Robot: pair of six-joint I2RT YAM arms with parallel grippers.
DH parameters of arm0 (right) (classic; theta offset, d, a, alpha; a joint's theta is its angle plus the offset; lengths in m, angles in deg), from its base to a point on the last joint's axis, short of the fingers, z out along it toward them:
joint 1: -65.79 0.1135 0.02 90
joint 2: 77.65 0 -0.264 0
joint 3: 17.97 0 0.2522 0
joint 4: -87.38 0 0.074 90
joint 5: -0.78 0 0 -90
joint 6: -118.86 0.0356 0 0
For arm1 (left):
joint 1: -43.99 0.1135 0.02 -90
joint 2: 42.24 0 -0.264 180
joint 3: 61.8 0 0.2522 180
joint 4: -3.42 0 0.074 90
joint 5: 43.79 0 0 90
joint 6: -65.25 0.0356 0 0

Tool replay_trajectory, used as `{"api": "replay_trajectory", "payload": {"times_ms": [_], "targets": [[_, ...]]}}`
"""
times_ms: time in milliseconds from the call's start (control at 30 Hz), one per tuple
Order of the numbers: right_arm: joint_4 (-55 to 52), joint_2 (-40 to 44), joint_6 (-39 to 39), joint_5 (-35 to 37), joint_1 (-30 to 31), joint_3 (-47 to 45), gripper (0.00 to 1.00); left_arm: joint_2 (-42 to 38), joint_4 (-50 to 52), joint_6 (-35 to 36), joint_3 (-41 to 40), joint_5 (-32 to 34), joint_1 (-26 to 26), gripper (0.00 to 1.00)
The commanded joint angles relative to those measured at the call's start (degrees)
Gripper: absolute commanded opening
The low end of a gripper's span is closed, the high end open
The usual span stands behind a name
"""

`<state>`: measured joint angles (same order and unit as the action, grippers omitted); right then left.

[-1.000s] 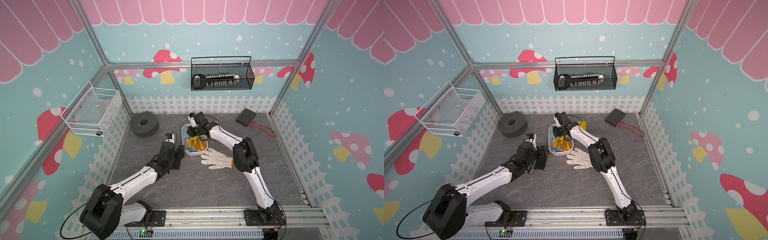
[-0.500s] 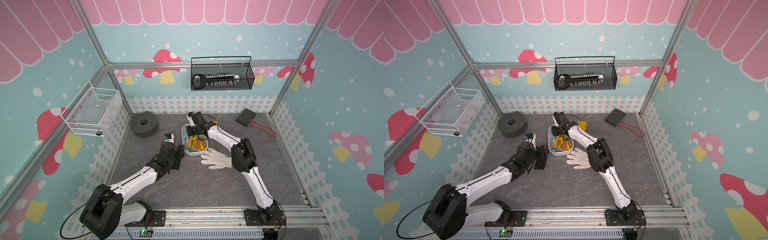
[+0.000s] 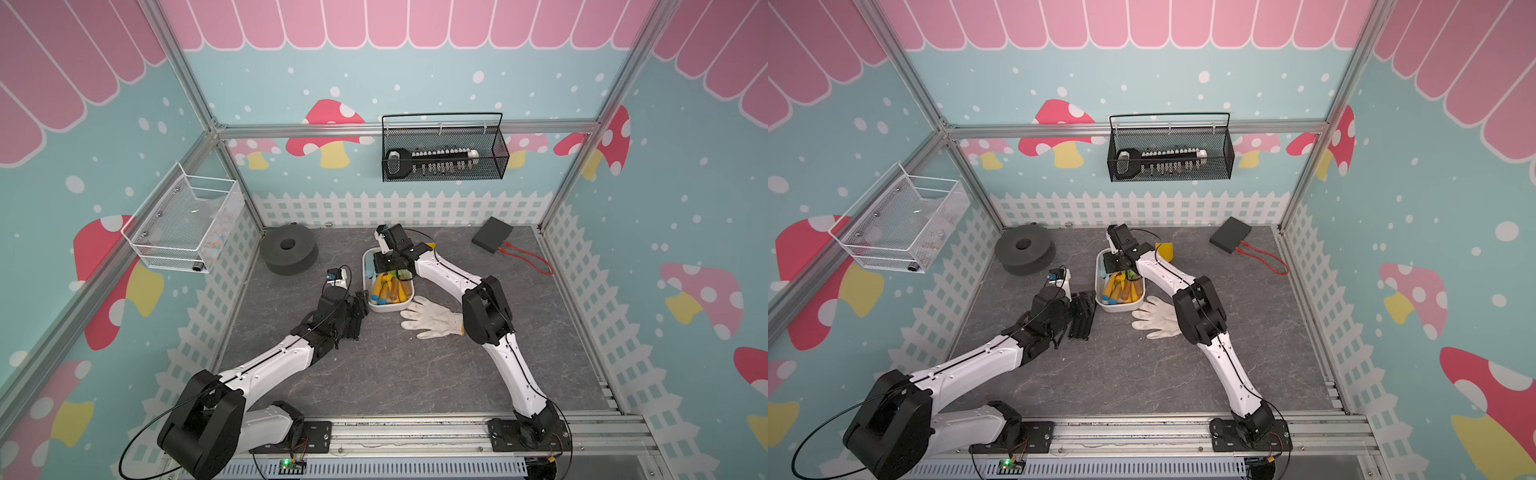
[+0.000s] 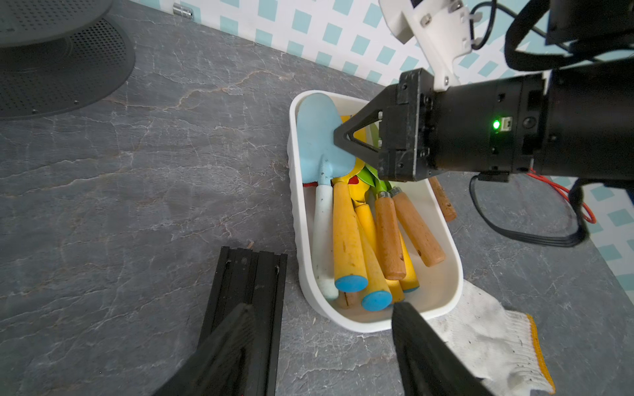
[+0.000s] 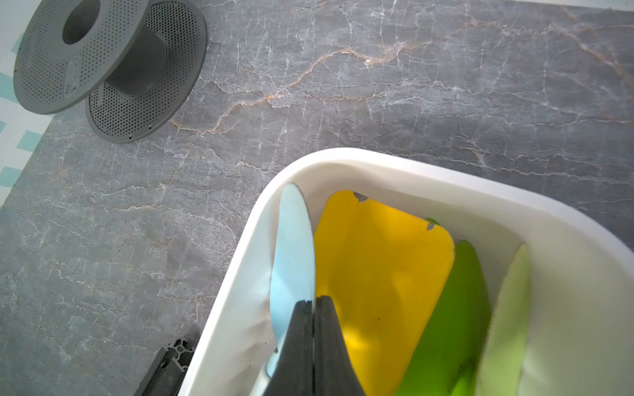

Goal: Take the shovel out of the storage box
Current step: Pick up the shovel from the storage box.

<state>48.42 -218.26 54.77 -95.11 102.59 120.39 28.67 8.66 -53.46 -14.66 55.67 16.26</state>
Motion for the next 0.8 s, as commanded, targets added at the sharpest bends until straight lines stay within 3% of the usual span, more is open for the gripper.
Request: {"api": "replay_trajectory", "payload": {"times_ms": [0, 300, 767], "targets": [[0.5, 3.5, -0.8, 0.3, 0.5, 0.7, 0.00, -1.0, -1.0, 0.3, -0.6, 0.2, 0.4, 0.68], [-0.4, 12.5, -2.4, -0.3, 0.4, -5.5, 0.00, -1.5, -1.2, 0.8, -0.6, -1.4, 0.4, 0.68], [-0.3, 34.7, -4.3, -4.1, -2.1, -26.6, 0.00, -1.2, -6.6, -0.8, -2.7, -1.9, -0.4, 0.66]]}}
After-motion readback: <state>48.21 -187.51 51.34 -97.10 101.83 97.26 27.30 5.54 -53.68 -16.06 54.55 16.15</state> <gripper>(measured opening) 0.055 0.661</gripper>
